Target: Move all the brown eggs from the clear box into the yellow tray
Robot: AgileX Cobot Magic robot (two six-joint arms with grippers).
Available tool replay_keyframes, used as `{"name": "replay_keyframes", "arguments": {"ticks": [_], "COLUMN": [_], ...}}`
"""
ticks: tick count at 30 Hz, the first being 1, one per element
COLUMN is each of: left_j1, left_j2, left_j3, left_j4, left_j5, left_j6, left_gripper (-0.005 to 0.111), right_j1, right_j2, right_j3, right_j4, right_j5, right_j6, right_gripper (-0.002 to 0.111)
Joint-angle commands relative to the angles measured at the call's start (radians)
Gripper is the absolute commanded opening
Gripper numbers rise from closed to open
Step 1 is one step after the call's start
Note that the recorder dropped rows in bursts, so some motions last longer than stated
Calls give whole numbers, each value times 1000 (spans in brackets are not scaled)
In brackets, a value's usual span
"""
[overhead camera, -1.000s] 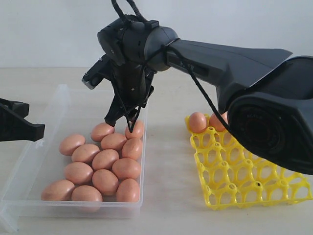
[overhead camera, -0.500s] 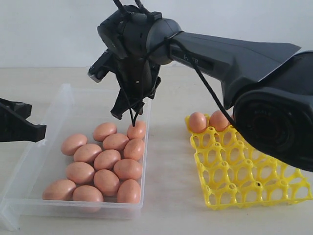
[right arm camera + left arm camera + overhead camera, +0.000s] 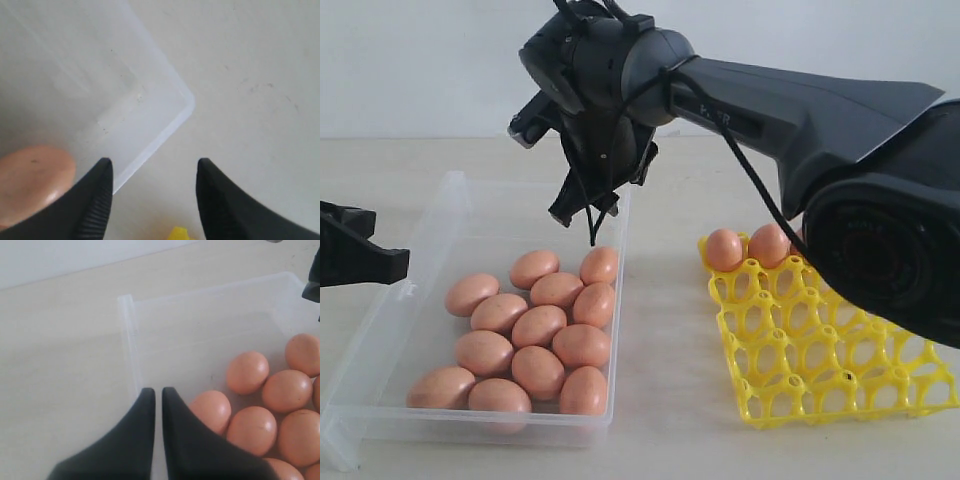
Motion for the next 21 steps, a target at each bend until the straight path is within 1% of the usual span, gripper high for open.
{"name": "replay_keyframes", "arguments": {"ticks": [1,3,4,5,6,7,11,15,17,21], "left_j1": [3,3,3,3,3,3,3,3,3,3], "left_j2": [-9,-9,-9,-9,-9,-9,-9,-9,-9,-9], "left_j3": [5,5,5,5,5,5,5,5,5,5], "left_j4": [-10,-10,-10,-10,-10,-10,-10,-10,-10,-10], "left_j5": [17,16,16,16,16,16,16,16,16,13], "left_j6": [-17,-17,-17,-17,-17,-17,-17,-17,-17,-17], "left_gripper": [4,4,4,4,4,4,4,4,4,4], "right_j1": [-33,-82,-117,-135,-154,-159,-145,-120,-109,-92], "right_j2": [-19,-19,-19,-19,-19,-21,-21,-21,-21,-19], "right_j3": [-4,-4,-4,-4,-4,-4,-4,-4,-4,-4], "right_j4": [13,154,318,413,576,620,640,614,569,489], "right_j5": [-39,-76,-102,-109,-114,-112,-77,-14,15,15], "right_j6": [141,167,121,71,-27,-57,-80,-71,-29,75], "right_gripper": [45,45,45,45,45,45,45,45,45,45]}}
